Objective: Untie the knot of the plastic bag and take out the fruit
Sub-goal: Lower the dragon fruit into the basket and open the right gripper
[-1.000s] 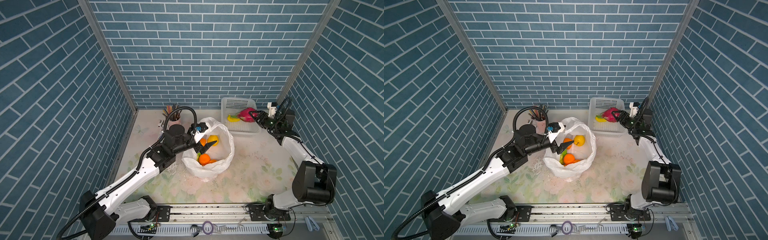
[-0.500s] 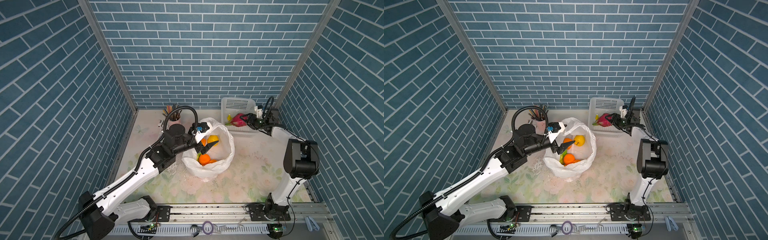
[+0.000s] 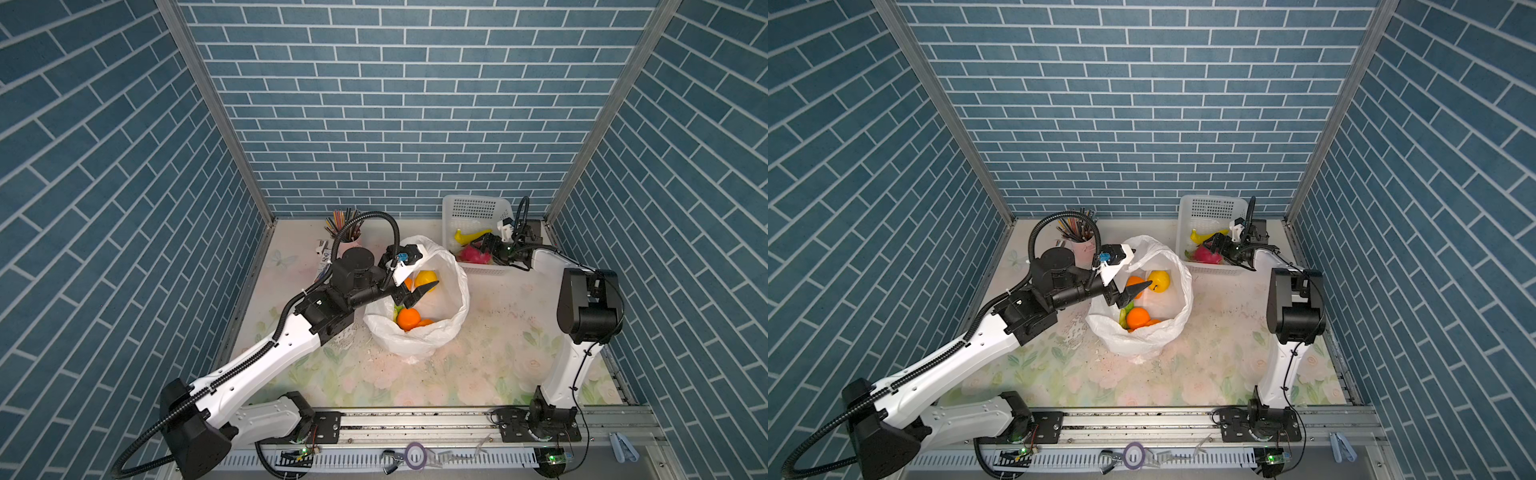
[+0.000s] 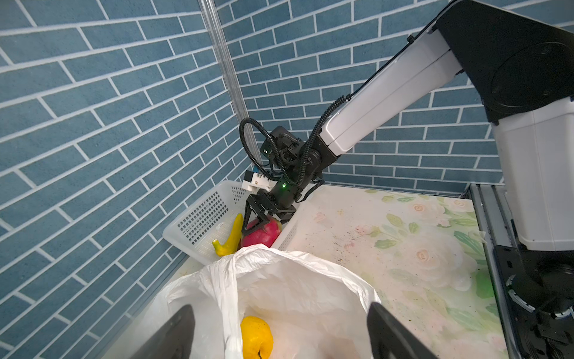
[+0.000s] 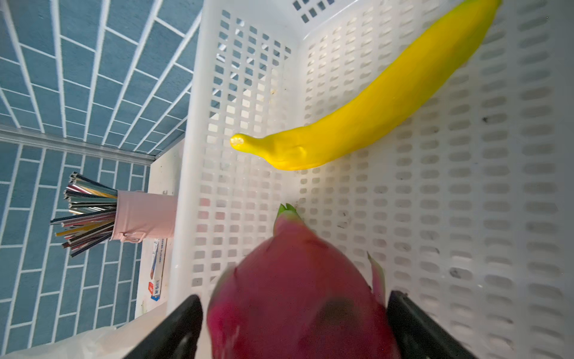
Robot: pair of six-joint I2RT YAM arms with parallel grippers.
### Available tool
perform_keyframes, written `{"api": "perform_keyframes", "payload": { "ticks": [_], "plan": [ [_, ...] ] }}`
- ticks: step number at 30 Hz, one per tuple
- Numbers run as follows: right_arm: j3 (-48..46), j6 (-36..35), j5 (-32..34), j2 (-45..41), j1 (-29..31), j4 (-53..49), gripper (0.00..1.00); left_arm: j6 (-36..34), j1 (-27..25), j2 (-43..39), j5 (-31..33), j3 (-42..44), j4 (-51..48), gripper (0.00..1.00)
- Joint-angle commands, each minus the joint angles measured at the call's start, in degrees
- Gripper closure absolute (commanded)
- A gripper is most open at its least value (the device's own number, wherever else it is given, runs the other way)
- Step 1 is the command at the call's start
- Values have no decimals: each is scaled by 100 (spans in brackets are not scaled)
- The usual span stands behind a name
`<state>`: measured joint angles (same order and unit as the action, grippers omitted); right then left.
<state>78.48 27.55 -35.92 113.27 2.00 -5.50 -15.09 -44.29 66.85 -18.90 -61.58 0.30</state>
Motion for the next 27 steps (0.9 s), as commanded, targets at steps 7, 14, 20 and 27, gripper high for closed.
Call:
{"api": "perform_keyframes", "payload": {
  "ticks": [7,14,20,27],
  "plan": [
    [370,-494,785,-272,29,-567,4,-91,-70,30,98,-152,-32,13],
    [606,-681,1084,-751,98,-764,3,-97,-105,-99,209,-133,-166,13],
    [350,-662,1217,-1818,311,-745,3,105,-181,-295,536,-108,-632,13],
    [-600,-511,1466,-3564,794,-501,6,822,-205,-609,1159,102,-1228,13]
  ]
}}
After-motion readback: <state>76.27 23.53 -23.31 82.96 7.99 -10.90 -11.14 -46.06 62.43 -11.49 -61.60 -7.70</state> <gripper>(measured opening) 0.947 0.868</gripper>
